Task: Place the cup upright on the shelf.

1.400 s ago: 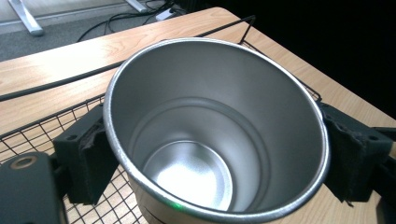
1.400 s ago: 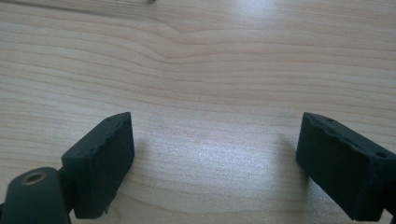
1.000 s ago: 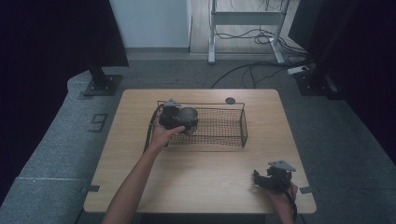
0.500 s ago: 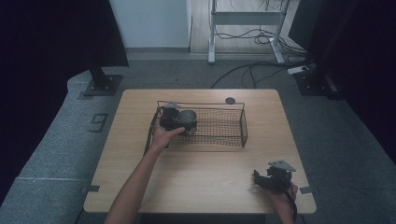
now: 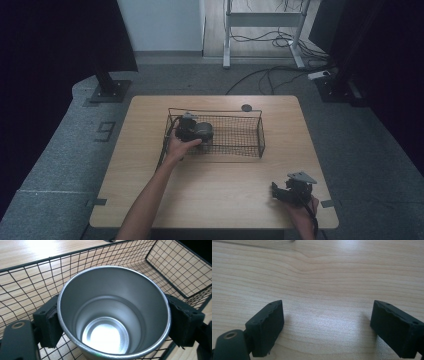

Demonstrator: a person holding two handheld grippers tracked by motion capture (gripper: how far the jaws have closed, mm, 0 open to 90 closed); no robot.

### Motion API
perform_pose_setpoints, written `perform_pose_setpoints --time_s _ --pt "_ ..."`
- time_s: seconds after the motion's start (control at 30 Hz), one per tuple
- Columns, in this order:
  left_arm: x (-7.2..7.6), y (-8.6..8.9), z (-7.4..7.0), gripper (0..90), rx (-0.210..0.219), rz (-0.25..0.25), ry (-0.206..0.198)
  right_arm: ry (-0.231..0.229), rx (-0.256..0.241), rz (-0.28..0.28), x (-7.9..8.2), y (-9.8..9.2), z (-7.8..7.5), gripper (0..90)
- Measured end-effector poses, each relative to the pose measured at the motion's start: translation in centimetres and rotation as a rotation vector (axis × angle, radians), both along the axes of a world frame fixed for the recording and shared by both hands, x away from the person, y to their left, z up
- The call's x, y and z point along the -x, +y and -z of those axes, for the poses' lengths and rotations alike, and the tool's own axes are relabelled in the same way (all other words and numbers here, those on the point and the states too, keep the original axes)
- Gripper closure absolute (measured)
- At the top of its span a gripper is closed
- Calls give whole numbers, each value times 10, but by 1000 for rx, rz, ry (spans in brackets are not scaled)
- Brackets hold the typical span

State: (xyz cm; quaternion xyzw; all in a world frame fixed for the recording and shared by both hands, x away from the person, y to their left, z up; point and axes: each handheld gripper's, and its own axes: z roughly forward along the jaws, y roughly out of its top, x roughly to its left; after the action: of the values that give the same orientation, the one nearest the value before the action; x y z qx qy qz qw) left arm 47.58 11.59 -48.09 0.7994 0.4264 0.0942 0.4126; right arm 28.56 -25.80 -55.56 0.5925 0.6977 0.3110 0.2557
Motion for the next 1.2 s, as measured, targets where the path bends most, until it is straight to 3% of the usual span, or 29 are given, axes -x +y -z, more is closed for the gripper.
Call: perform_pose_setpoints --time_s 0.27,0.9,1.03,1.2 --pt "-1 3 6 147 -9 -27 18 0 0 0 0 0 0 114" --pt "1 4 12 139 -11 -33 48 0 0 0 0 0 0 114" --pt "3 5 9 122 -19 -32 33 0 0 0 0 0 0 114" --pt "7 10 1 107 8 -34 7 0 0 0 0 0 0 114"
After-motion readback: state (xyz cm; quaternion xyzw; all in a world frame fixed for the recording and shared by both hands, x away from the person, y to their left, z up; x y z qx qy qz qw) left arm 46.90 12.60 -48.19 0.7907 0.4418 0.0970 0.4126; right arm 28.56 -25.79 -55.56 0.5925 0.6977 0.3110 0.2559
